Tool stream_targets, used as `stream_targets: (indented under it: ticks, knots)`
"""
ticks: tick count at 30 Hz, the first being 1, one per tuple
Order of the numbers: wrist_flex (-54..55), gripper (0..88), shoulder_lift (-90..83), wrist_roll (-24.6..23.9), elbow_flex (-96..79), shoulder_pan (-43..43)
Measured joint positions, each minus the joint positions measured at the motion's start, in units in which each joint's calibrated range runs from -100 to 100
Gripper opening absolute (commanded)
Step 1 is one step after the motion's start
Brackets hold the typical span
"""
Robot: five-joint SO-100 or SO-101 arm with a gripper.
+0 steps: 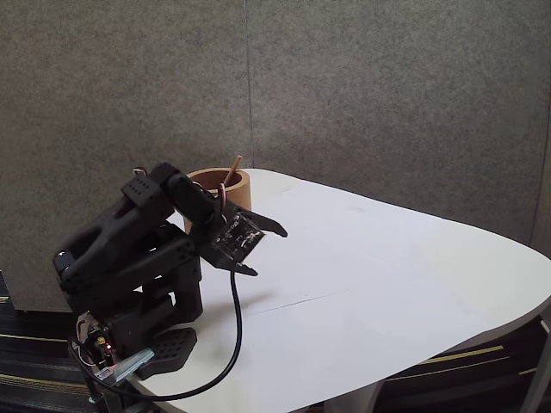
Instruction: Grab the pen and put it in the pen holder.
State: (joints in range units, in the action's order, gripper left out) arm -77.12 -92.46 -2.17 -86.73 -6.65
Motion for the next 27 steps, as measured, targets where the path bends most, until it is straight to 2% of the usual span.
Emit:
stream_targets:
  ticks: [7, 27]
  knots:
    - [2.29, 34.7, 0.00, -0.05, -5.42, 0.00]
    - [2.29, 34.7, -0.08, -0.05, -5.78, 0.07]
